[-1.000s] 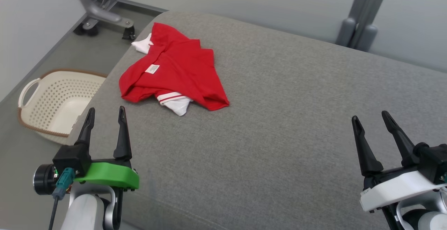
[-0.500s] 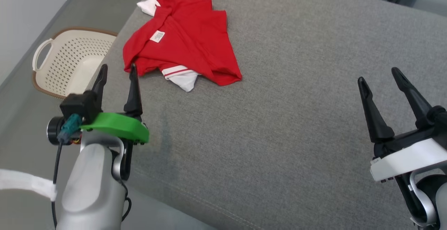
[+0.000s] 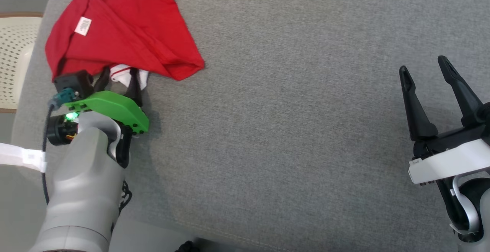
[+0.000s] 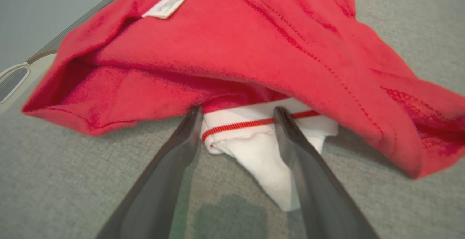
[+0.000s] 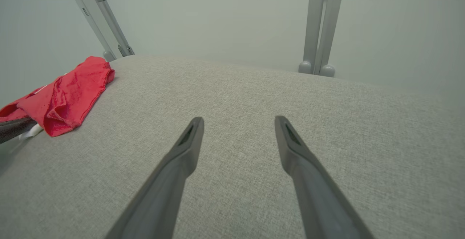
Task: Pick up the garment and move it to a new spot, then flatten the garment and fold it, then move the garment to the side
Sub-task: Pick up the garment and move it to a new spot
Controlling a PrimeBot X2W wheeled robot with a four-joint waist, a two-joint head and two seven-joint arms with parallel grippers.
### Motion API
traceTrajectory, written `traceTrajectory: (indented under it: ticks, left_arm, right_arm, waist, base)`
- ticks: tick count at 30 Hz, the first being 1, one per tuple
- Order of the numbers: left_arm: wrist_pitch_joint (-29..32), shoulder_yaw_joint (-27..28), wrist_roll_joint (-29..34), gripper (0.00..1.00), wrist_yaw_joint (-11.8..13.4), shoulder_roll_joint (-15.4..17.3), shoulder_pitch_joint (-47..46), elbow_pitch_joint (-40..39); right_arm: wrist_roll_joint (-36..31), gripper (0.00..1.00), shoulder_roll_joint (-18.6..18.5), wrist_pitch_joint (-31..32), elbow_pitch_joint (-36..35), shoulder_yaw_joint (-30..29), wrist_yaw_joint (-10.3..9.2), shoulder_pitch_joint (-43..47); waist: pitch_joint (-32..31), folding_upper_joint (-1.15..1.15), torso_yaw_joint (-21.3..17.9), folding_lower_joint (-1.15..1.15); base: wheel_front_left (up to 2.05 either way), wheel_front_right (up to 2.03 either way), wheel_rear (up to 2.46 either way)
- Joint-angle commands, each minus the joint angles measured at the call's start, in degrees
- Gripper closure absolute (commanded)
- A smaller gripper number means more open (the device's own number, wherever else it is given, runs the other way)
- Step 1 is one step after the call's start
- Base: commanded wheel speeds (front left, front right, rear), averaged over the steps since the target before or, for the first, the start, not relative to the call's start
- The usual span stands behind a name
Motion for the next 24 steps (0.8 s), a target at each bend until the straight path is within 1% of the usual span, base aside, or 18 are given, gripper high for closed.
traceTrajectory:
  ticks: [1,2,3,6,9,11,15,19,21,24]
  left_arm:
    - [0.29,0.14,-0.35,0.25,-0.17,0.47,-0.78,1.51]
    - [0.24,0.43,-0.69,0.76,-0.18,0.86,-0.81,2.08]
    - [0.17,0.66,-0.98,1.00,-0.18,1.33,-0.48,2.95]
    - [0.08,1.64,-0.89,1.00,0.18,3.46,0.95,1.78]
    - [-0.20,4.01,0.07,1.00,1.91,5.82,3.60,-4.12]
    - [-0.23,5.69,1.40,1.00,3.38,6.65,5.65,-9.53]
    - [-0.24,8.53,4.54,1.00,5.73,7.54,12.08,-20.58]
    - [-0.25,9.84,7.37,1.00,6.63,7.75,17.49,-30.12]
    - [-0.26,10.01,8.49,1.00,6.98,7.32,20.40,-34.26]
    - [-0.25,9.66,9.55,1.00,7.47,6.83,25.21,-39.48]
  right_arm:
    - [0.17,0.00,0.29,-0.66,0.45,-0.17,-0.02,-1.04]
    - [0.17,0.00,0.40,-0.89,0.68,-0.25,-0.02,-0.97]
    - [0.13,0.00,0.55,-1.26,1.07,-0.28,-0.02,-1.00]
    - [0.15,0.00,0.85,-2.38,2.08,-0.04,-0.02,-0.96]
    - [0.14,0.00,1.23,-3.12,3.03,-0.01,-0.02,-0.47]
    - [0.01,0.00,1.54,-3.73,3.61,0.05,-0.02,0.19]
    - [0.05,0.00,2.49,-5.09,4.69,0.05,-0.02,1.79]
    - [0.32,0.00,3.83,-5.86,5.68,-0.10,-0.02,3.87]
    - [0.56,0.00,4.53,-6.30,6.10,0.33,-0.02,4.76]
    - [0.80,0.00,5.40,-6.73,6.92,1.61,-0.02,5.95]
  waist:
    - [2.58,0.00,-3.68,0.00]
    - [2.22,0.00,-3.71,0.00]
    - [1.57,0.00,-3.77,0.00]
    - [-0.85,0.00,-3.96,0.00]
    - [-3.95,0.00,-4.18,0.00]
    - [-6.30,0.00,-4.40,0.00]
    - [-11.48,0.00,-5.24,0.00]
    - [-15.98,0.00,-6.90,0.00]
    - [-17.98,0.00,-8.30,0.00]
    - [-20.69,0.00,-11.55,0.00]
  base:
    - [0.00,0.00,0.00]
    - [0.00,0.00,0.00]
    - [0.00,0.00,0.00]
    - [0.00,0.00,0.00]
    - [0.00,0.00,0.00]
    - [0.00,0.00,0.00]
    - [0.00,0.00,0.00]
    - [0.00,0.00,0.00]
    - [0.00,0.00,0.00]
    - [0.00,0.00,0.00]
